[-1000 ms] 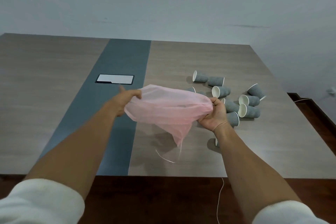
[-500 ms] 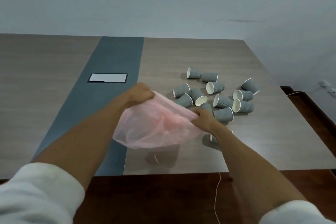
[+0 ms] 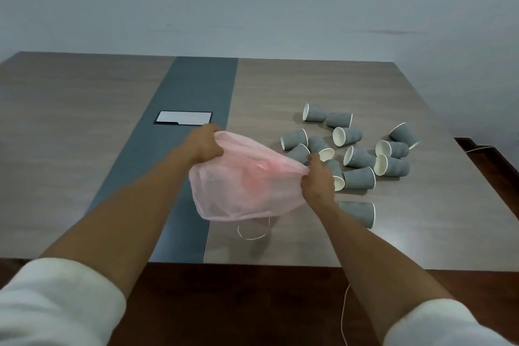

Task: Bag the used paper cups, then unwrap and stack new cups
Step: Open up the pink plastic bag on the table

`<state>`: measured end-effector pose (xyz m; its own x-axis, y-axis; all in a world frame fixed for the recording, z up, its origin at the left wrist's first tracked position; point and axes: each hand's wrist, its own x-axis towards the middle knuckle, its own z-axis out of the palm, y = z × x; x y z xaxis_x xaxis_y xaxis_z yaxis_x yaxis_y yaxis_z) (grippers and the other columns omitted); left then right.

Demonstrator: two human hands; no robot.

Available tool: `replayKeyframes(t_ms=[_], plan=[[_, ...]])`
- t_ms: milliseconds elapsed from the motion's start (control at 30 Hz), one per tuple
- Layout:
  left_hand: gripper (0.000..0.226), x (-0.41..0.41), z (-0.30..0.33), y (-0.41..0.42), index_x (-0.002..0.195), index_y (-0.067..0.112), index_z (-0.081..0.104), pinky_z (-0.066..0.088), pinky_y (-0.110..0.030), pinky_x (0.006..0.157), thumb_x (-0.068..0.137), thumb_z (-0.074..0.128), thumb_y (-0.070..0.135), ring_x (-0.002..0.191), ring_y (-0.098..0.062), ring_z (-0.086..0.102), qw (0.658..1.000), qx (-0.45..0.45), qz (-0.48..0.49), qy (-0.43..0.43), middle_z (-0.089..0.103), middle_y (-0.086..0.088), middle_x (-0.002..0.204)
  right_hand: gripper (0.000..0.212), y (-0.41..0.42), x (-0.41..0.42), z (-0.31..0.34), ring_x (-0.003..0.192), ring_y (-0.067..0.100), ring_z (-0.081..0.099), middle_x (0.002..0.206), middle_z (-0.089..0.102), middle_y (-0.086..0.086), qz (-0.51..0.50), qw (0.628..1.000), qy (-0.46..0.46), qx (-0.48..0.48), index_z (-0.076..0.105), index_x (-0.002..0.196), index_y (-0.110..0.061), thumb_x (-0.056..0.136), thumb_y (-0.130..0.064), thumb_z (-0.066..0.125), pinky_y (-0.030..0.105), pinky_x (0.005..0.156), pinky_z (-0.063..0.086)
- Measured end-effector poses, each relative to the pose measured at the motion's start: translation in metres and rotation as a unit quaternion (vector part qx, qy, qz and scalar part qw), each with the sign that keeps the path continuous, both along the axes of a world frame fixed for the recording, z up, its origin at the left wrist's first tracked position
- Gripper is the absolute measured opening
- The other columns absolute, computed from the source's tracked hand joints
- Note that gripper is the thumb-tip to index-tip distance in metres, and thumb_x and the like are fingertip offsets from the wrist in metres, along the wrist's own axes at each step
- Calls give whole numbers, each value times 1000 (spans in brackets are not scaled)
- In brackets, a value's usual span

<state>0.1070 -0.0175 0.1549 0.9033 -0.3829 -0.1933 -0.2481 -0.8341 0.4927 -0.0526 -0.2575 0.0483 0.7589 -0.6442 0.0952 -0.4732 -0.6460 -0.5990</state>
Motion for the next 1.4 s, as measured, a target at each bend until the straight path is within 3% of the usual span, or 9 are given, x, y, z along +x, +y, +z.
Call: replayKeyframes(t_ms=[133,367,633,733,800,1000,1100,1233,1400], plan=[[16,2,-11,12,69,14,51,50,-42,77,81,49,4,88,-40,60,990,37,59,-125,59,-16,91,46,-13,-6,-6,101,45,53,108,59,23,35,997,23,-63,52,116,-8,76,14,49,49,80,45],[21,-24,3,-9,70,12,49,36,-33,59,85,47,27,68,-24,48,991,-129,9,20,54,-5,72,27,58,5,20,93,34,57,99,65,16,276,907,-226,-225,65,96,-3,74,-9,50,44,84,49],[37,-33,14,-14,80,18,43,40,-33,62,79,78,33,74,-22,51,990,-119,-69,16,50,2,79,58,75,15,1,110,43,64,141,54,20,192,975,83,68,31,156,-19,100,-15,47,42,78,54],[45,-31,14,-4,96,19,46,47,-37,70,73,80,36,87,-28,58,992,29,-95,-82,58,0,93,106,70,9,-8,122,46,57,156,27,27,130,974,185,28,-2,160,-24,87,-29,75,45,87,50],[53,-32,3,1,119,19,43,48,-41,75,78,76,24,98,-34,60,979,129,-81,-136,55,-7,114,106,70,7,-8,133,44,48,162,13,26,88,970,226,-31,-6,160,-27,89,-27,72,47,95,48],[66,-34,-30,15,142,21,32,48,-41,71,88,57,-6,115,-36,43,949,214,-32,-230,33,-16,136,85,54,4,10,121,45,50,164,15,9,95,900,370,-210,2,161,-34,95,-27,57,46,86,47],[78,-29,-41,18,144,35,23,55,-45,74,86,63,1,119,-36,46,936,186,-206,-218,20,-10,149,92,34,4,8,128,45,43,164,5,10,112,905,378,-158,19,155,-36,82,-38,74,47,93,48],[71,-34,-50,17,139,45,29,54,-41,71,92,52,-2,124,-36,49,883,204,-351,-236,-8,-4,165,54,17,14,3,133,43,34,157,19,18,115,950,281,-74,60,135,-17,93,-48,44,48,110,33],[57,-27,-59,11,143,33,39,56,-49,86,93,58,13,102,-40,63,912,326,-212,-129,4,-8,167,69,3,39,-6,129,39,38,157,23,17,160,943,239,-165,47,143,-16,86,-48,69,44,106,36]])
